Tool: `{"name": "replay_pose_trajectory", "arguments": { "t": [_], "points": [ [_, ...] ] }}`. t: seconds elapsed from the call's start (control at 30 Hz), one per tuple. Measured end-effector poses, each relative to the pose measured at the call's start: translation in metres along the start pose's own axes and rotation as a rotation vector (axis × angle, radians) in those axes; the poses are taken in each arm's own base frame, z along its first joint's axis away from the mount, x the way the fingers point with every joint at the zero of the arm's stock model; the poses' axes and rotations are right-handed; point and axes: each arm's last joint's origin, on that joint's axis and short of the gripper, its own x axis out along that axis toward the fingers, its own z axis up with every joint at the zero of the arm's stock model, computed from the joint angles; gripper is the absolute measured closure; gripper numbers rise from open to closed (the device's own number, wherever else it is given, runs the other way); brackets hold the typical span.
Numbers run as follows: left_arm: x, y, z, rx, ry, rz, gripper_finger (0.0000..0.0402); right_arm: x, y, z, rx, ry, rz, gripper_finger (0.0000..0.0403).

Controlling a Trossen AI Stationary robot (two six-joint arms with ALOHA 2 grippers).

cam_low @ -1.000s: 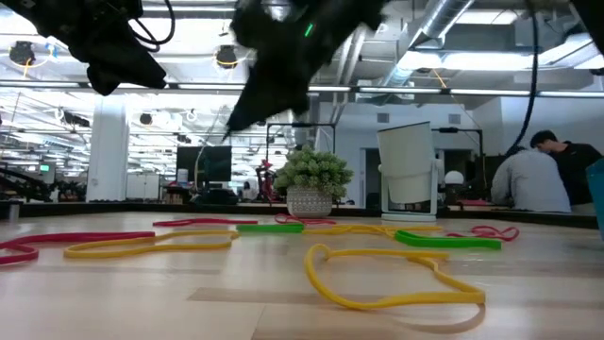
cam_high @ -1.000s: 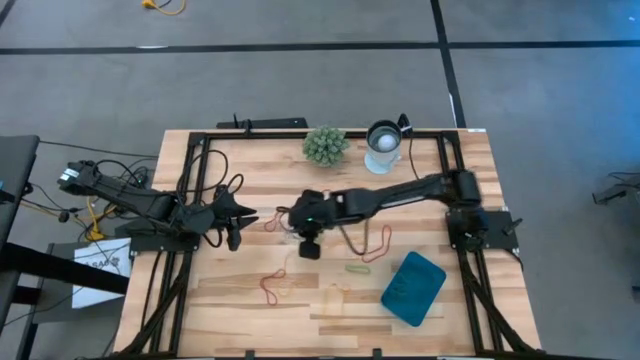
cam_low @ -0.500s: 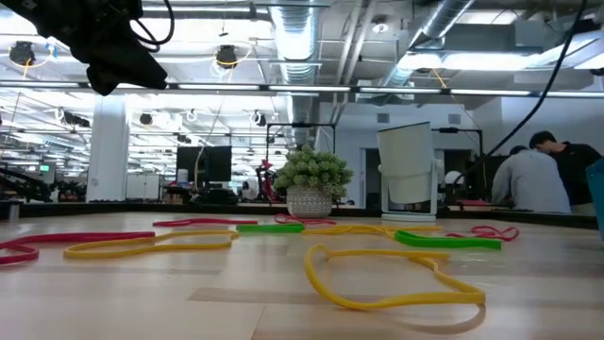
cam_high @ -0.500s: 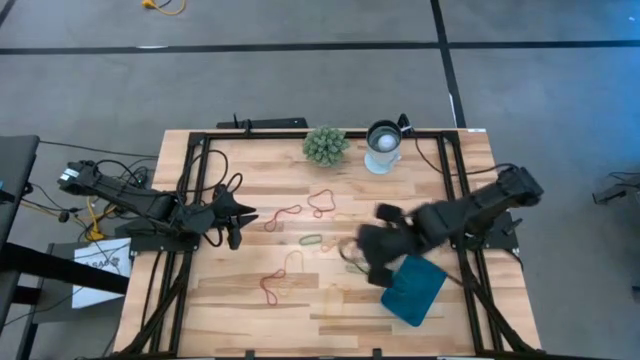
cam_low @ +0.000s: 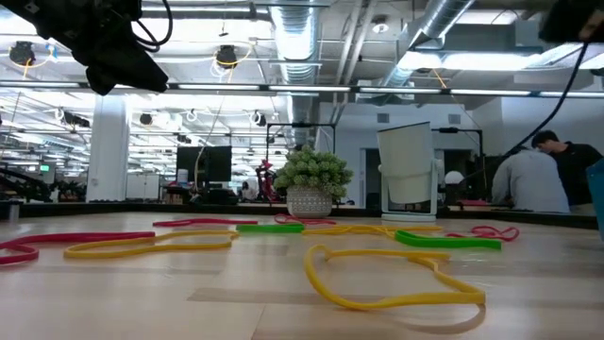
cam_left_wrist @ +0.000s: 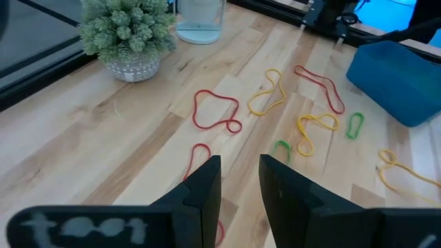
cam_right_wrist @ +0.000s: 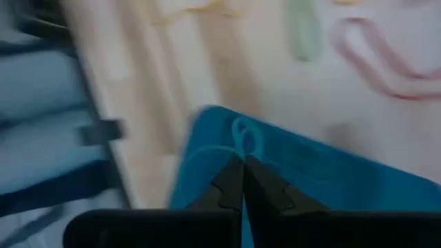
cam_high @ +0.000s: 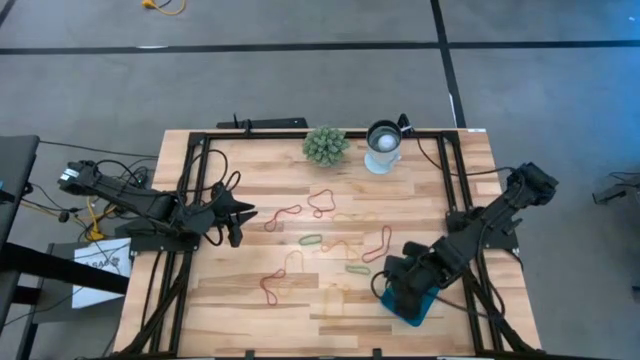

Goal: Pick and place items into bin
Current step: Put the blue rubber band into the blue bin, then put the red rubber band into the blue bin

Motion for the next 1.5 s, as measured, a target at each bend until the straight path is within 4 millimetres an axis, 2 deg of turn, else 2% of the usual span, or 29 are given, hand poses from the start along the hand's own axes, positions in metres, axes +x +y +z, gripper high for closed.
{"name": "replay_pose_trajectory", "arguments": {
  "t": [0.07,0.3,0.47,0.63,1.07,1.27,1.37,1.5],
  "points": [
    [0.000,0.000,0.000,0.000,0.000,0.000,0.0313,0.006,-0.002,-0.003,-0.005,-0.014,0.061,0.0403],
    [0.000,0.000,0.000,-0.006,-0.001,0.000,0.0313,0.036,-0.028,-0.026,0.097,0.037,0.019,0.0403],
    [0.000,0.000,0.000,-0.005,-0.001,0.000,0.0313,0.064,-0.029,-0.032,0.090,0.069,0.127,0.0403],
    [0.000,0.000,0.000,-0.006,-0.001,0.000,0.0313,0.074,-0.031,-0.030,0.098,0.094,0.099,0.0401],
    [0.000,0.000,0.000,-0.022,-0.001,0.000,0.0313,0.075,-0.043,-0.016,0.037,0.100,0.107,0.0313],
    [0.000,0.000,0.000,-0.022,-0.001,0.000,0.0313,0.073,-0.052,-0.016,0.087,0.240,0.116,0.0299],
    [0.000,0.000,0.000,-0.022,-0.001,0.000,0.0313,0.066,-0.056,-0.013,0.128,0.283,0.053,0.0300],
    [0.000,0.000,0.000,-0.023,-0.001,0.000,0.0313,0.053,-0.056,-0.008,0.077,0.316,0.013,0.0300]
  ]
}}
